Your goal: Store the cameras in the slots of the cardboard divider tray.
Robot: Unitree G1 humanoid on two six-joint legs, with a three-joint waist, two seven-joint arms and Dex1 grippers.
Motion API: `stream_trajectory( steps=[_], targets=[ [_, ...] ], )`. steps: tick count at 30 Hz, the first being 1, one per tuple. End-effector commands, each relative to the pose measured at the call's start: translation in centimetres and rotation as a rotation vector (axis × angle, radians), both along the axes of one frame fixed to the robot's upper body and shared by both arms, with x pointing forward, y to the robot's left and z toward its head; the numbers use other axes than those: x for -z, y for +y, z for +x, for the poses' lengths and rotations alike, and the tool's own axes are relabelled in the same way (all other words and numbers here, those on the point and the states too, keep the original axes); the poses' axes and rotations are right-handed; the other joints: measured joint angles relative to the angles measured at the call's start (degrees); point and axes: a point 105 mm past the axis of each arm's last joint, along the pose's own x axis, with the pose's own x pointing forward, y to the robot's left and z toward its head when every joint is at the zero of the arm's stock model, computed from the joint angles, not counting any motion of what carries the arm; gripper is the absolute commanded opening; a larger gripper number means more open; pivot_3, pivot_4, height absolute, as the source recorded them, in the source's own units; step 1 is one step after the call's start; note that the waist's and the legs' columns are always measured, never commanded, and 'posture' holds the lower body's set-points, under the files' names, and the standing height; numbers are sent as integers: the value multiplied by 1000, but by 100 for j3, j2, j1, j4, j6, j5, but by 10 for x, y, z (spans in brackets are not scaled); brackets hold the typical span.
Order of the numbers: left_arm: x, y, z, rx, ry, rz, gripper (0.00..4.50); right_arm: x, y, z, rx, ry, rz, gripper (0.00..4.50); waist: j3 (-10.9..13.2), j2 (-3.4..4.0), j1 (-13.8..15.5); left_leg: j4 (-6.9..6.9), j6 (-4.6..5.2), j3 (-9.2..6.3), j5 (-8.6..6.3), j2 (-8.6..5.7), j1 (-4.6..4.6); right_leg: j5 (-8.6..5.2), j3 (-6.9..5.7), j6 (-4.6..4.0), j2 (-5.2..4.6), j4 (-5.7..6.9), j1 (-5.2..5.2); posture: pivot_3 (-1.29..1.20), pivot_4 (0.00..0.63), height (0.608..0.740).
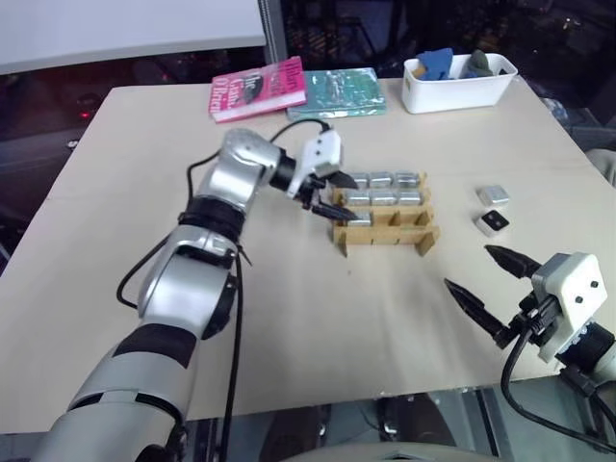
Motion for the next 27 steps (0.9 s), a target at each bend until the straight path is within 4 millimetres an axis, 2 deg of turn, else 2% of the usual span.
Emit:
stream_trajectory(
  steps=[1,4,8,16,21,27],
  targets=[
    [-31,4,-26,43,-24,-177,3416,4,-25,21,119,18,-72,4025,-2,3,-14,0,0,1,0,1,4,0,3,0,-2,1,1,0,150,740],
    [-31,8,-48,25,-52,-278,3416,21,-51,45,216,99,-165,4025,-2,5,20,2,-4,-3,2,3,4,0,16,-1,-11,0,2,0,150,740],
    [-13,16,-84,-21,40,-375,3416,32,-71,84,270,169,-136,4025,-2,6,7,1,-25,4,14,5,11,1,33,-2,-25,-1,5,0,150,740],
    [4,19,-123,-187,114,-462,3416,37,-104,147,366,272,-76,4025,-2,11,50,0,-26,6,15,0,14,2,36,-3,-32,-1,7,0,150,740],
    [6,23,-131,-242,130,-482,3416,46,-110,161,337,354,-76,4025,-2,12,92,-4,-28,4,15,2,12,2,32,-3,-28,-2,6,0,150,740],
    [5,25,-133,-266,131,-487,3416,56,-107,162,285,420,-76,4025,-3,13,93,-5,-28,6,15,1,12,2,35,-3,-31,-3,6,0,150,740]
  ],
)
